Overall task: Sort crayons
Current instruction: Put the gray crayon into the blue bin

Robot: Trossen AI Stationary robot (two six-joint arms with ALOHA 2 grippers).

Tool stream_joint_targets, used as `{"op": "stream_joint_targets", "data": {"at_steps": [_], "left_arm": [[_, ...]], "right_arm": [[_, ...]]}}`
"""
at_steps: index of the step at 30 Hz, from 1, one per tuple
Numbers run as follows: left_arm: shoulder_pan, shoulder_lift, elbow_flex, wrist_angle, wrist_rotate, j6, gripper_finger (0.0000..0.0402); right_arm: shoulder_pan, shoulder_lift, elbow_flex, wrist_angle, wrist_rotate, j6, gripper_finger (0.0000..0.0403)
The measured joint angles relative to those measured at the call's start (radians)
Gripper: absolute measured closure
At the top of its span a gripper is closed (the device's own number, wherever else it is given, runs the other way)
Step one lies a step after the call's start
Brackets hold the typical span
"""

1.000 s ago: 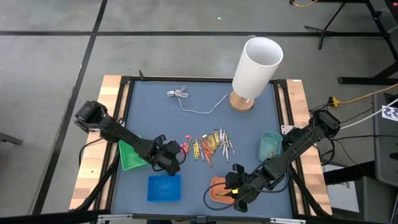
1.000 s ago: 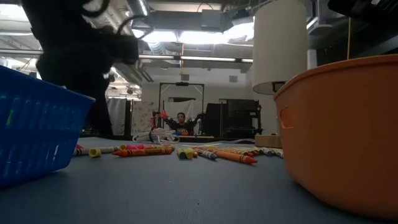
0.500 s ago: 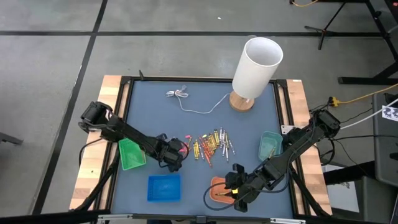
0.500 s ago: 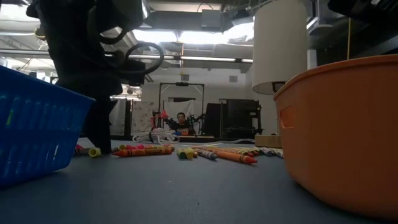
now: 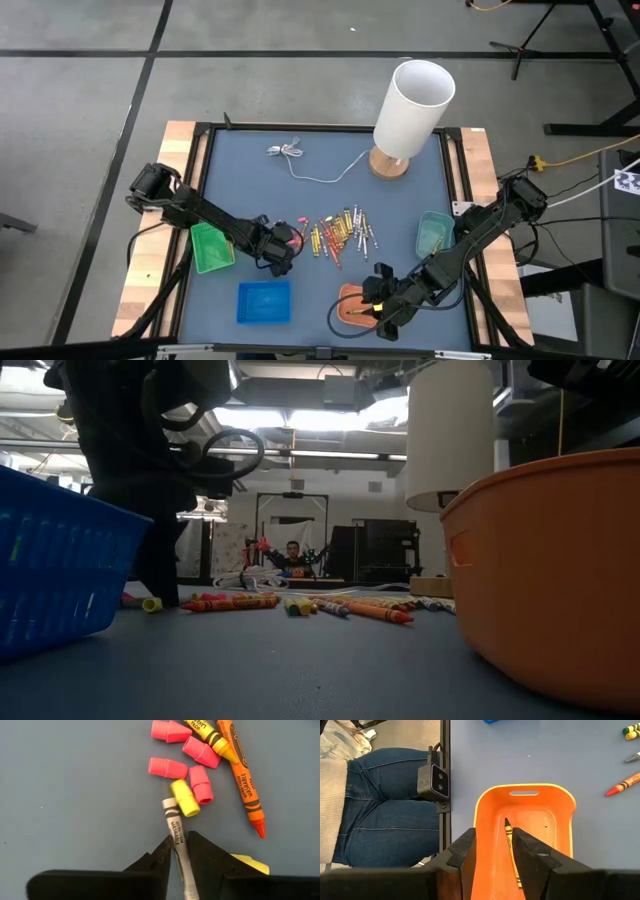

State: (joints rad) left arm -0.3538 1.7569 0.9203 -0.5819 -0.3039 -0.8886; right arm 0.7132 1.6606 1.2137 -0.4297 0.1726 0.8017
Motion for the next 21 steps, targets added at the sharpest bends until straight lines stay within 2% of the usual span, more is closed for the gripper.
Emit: {"op": "stream_joint_targets", "data": {"at_steps": [9,21], "left_arm": [[0.0,0.001,-0.001,-0.005,0.0,0.0,0.0384],[0.0,-0.006,0.007,-0.017,-0.007,0.037,0.0388]], "right_arm": [[0.0,0.0,0.0,0.0,0.0,0.0,0.0278],[0.0,0.0,0.0,-0.001,0.0,0.0,0.0278]]}}
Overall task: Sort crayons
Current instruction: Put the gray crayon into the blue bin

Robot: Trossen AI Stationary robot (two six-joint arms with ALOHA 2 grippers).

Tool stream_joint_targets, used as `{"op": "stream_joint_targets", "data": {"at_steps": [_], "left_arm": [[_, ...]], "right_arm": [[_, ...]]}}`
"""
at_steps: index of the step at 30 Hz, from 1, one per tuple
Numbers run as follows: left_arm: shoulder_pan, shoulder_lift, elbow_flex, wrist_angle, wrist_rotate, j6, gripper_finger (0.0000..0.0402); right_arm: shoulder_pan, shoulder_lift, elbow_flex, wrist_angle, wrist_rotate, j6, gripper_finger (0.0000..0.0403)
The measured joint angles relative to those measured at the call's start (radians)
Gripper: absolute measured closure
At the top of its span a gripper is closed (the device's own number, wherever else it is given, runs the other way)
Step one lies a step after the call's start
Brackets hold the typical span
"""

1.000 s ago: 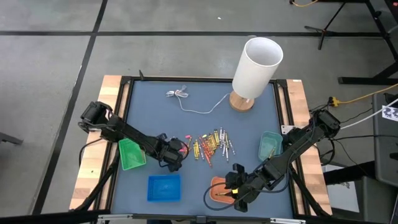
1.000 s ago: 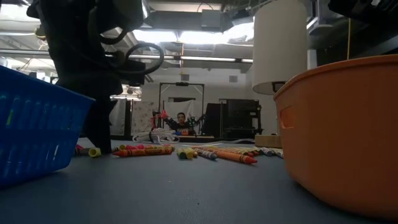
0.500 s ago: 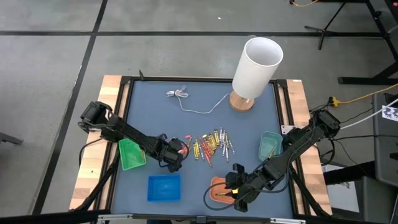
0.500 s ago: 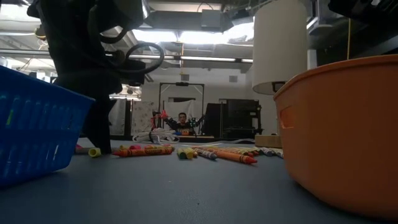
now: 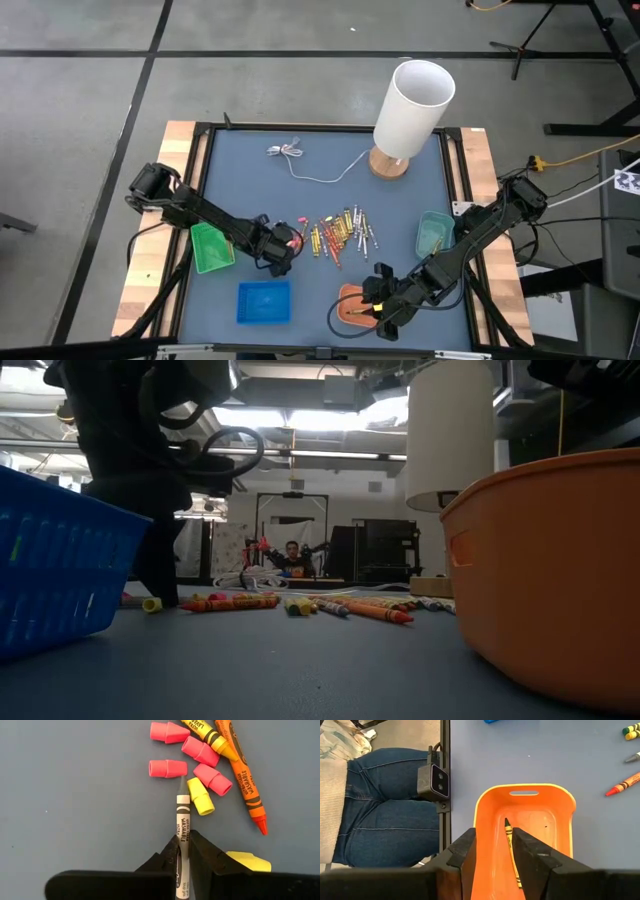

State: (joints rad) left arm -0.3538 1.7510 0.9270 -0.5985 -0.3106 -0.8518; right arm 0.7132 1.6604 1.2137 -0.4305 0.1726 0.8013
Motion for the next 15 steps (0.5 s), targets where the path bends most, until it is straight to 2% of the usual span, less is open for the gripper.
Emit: {"op": "stream_joint_targets", "data": {"at_steps": [6,15], "left_arm": [[0.001,-0.025,0.041,-0.058,0.022,0.054,0.0388],[-0.02,-0.058,0.145,-0.186,0.054,0.079,0.0388]], "right_arm": [[0.0,0.0,0.0,-0.024,0.001,0.0,0.0278],[0.0,0.0,0.0,-0.055,0.058,-0.001,0.0278]]}}
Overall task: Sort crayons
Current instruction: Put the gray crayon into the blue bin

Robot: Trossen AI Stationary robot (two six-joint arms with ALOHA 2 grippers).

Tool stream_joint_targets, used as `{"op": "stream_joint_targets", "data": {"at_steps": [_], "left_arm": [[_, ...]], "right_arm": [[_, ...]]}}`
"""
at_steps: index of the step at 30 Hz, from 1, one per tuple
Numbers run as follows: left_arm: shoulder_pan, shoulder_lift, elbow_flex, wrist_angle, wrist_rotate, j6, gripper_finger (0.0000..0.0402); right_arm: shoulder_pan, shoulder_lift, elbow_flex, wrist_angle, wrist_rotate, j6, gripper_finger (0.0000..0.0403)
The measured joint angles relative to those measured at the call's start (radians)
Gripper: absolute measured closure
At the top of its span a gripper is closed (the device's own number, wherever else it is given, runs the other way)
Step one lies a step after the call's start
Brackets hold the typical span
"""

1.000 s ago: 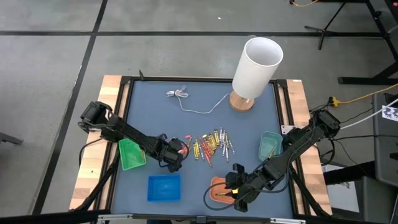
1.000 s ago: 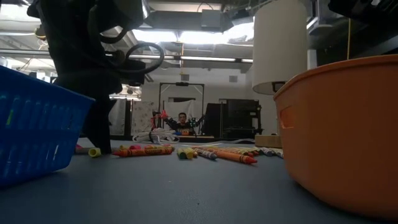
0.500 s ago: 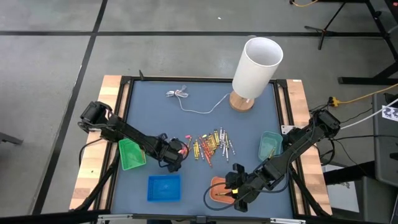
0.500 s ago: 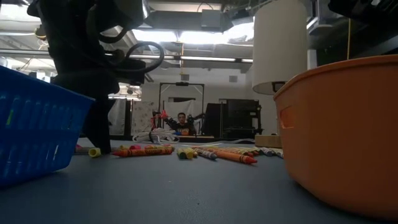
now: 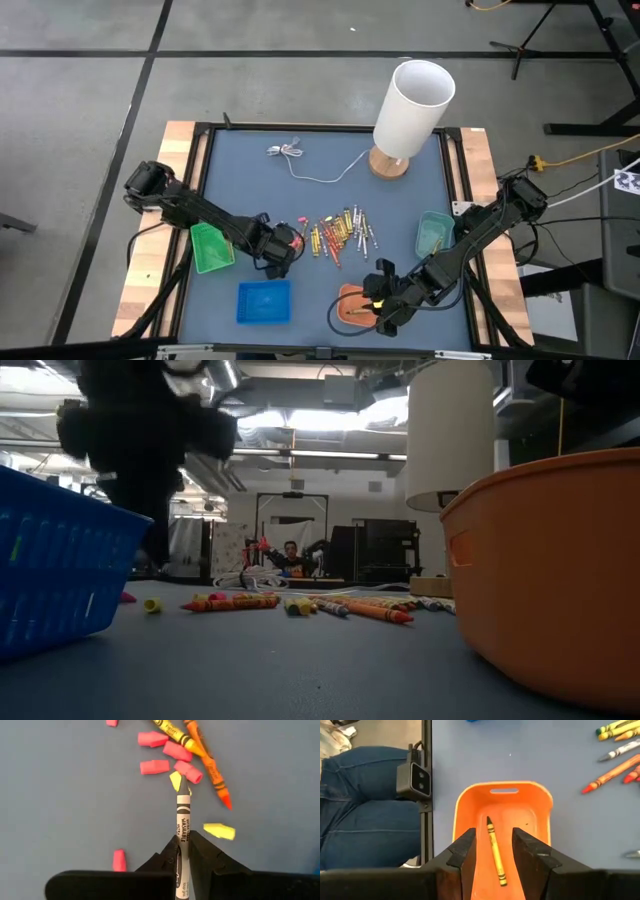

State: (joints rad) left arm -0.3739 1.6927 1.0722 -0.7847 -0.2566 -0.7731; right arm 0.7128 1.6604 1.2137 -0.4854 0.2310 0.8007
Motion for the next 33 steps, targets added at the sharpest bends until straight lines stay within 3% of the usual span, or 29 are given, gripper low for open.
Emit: {"op": "stream_joint_targets", "data": {"at_steps": [21,33], "left_arm": [[-0.208,-0.019,0.187,-0.006,0.228,-0.015,0.0388],[-0.34,-0.019,0.186,-0.008,0.159,-0.057,0.0388]], "right_arm": [[-0.003,0.0,0.0,-0.118,0.293,0.003,0.0278],[-0.054,0.0,0.0,-0.119,0.271,0.005,0.0278]]}}
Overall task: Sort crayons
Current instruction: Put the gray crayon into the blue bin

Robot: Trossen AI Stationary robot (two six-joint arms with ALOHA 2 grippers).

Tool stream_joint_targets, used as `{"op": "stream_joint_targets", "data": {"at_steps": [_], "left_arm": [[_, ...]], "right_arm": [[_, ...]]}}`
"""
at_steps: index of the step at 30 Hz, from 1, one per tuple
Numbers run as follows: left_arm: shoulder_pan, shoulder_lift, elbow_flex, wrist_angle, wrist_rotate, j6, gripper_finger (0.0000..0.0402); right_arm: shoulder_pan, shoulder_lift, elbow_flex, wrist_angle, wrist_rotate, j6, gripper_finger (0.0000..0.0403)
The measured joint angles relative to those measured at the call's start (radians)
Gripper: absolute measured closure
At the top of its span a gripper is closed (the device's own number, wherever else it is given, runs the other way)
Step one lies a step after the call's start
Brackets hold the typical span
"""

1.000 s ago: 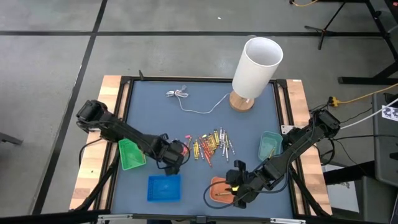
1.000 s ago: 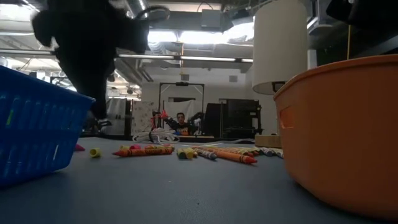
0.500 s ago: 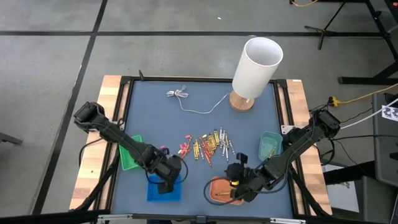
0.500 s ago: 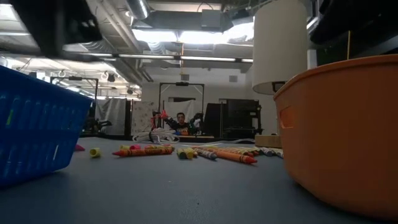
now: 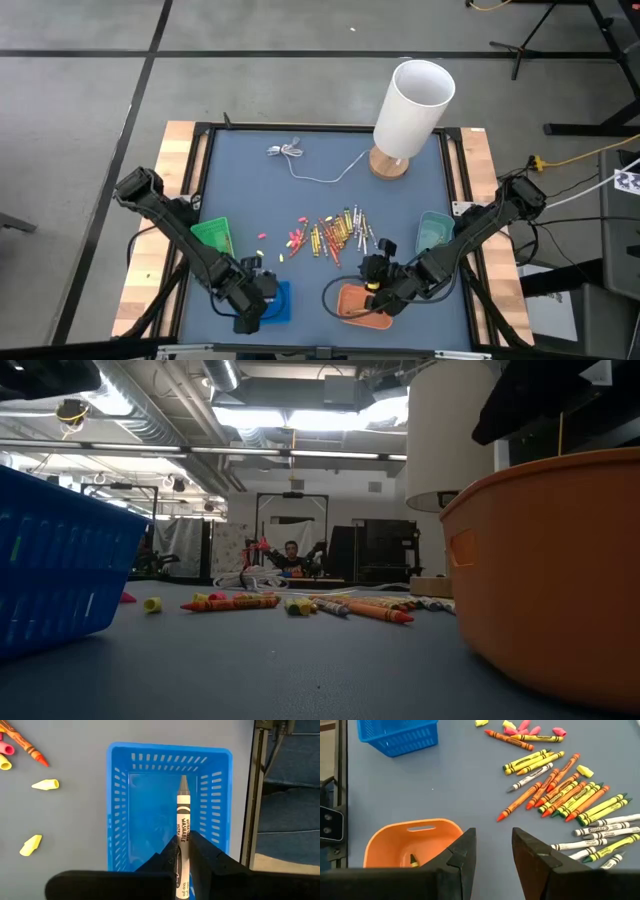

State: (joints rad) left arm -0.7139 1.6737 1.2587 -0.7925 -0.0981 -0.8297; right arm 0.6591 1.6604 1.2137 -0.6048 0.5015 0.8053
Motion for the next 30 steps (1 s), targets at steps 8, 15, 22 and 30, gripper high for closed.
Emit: {"op": "stream_joint_targets", "data": {"at_steps": [8,15,22,30], "left_arm": [[-0.01,0.0,0.0,0.0,-0.005,-0.001,0.0388],[-0.01,0.0,0.0,0.001,-0.024,-0.001,0.0378],[-0.009,0.0,0.0,0.024,-0.05,-0.006,0.0322],[-0.009,0.0,0.0,0.024,-0.05,-0.006,0.0304]], "right_arm": [[-0.014,0.0,0.0,0.0,-0.024,-0.002,0.0278],[-0.014,0.0,0.0,-0.003,-0.024,-0.002,0.0278],[-0.015,0.0,0.0,-0.056,-0.021,0.018,0.0278],[-0.081,0.0,0.0,-0.242,-0.013,0.111,0.0278]]}}
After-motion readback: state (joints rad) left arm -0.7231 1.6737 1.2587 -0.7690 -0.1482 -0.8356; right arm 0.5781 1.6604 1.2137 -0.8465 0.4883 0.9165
